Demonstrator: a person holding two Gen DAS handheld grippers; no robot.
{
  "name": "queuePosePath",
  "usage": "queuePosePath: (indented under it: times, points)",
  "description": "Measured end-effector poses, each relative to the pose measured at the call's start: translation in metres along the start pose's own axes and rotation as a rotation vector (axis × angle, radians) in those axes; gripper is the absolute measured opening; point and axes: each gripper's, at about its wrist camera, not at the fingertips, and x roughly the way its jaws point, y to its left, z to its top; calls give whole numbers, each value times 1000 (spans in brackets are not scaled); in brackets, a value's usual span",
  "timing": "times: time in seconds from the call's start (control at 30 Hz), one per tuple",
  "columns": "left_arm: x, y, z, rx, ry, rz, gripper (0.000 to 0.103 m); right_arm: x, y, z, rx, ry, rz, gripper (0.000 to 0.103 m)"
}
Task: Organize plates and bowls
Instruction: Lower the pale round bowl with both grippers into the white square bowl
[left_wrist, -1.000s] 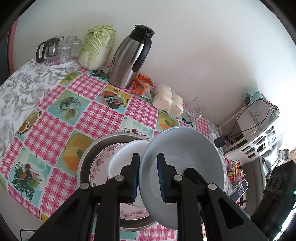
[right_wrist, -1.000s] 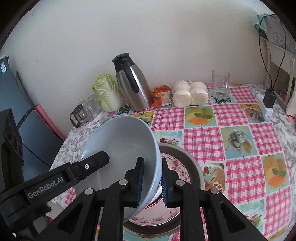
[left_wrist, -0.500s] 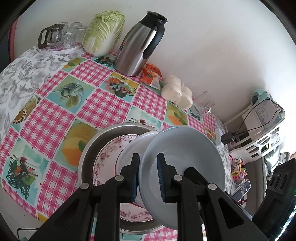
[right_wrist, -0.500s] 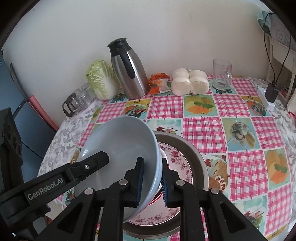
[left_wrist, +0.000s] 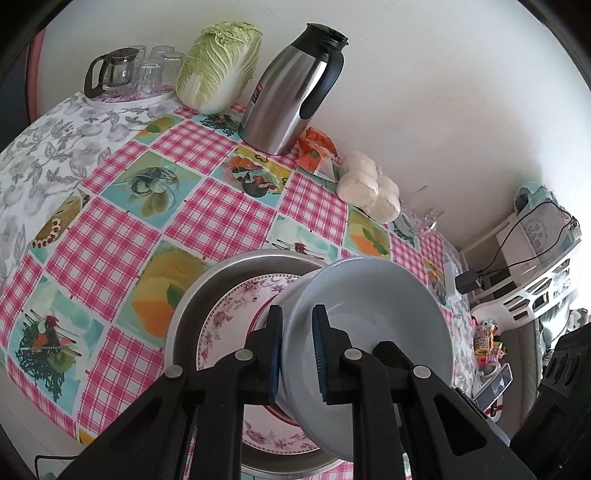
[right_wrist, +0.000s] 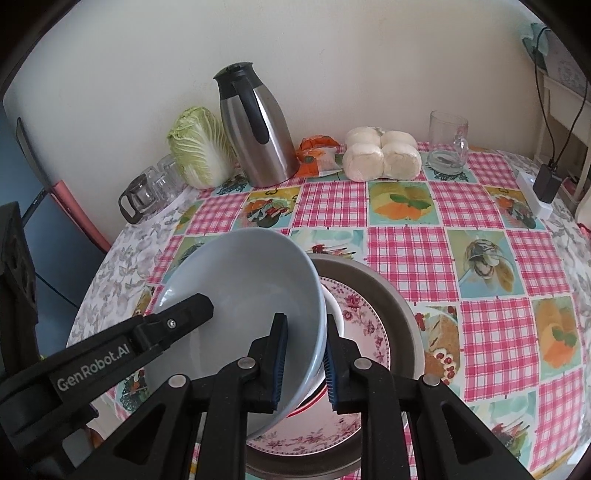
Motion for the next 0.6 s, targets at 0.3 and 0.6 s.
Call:
queuePosePath:
  times: [0.3, 0.6]
  points:
    - [2, -1, -1, 4, 1, 6, 14, -3, -2, 1, 7, -7, 2, 21]
    - [4, -1, -2, 4, 5, 8, 13, -4, -3, 1, 9, -13, -4, 21]
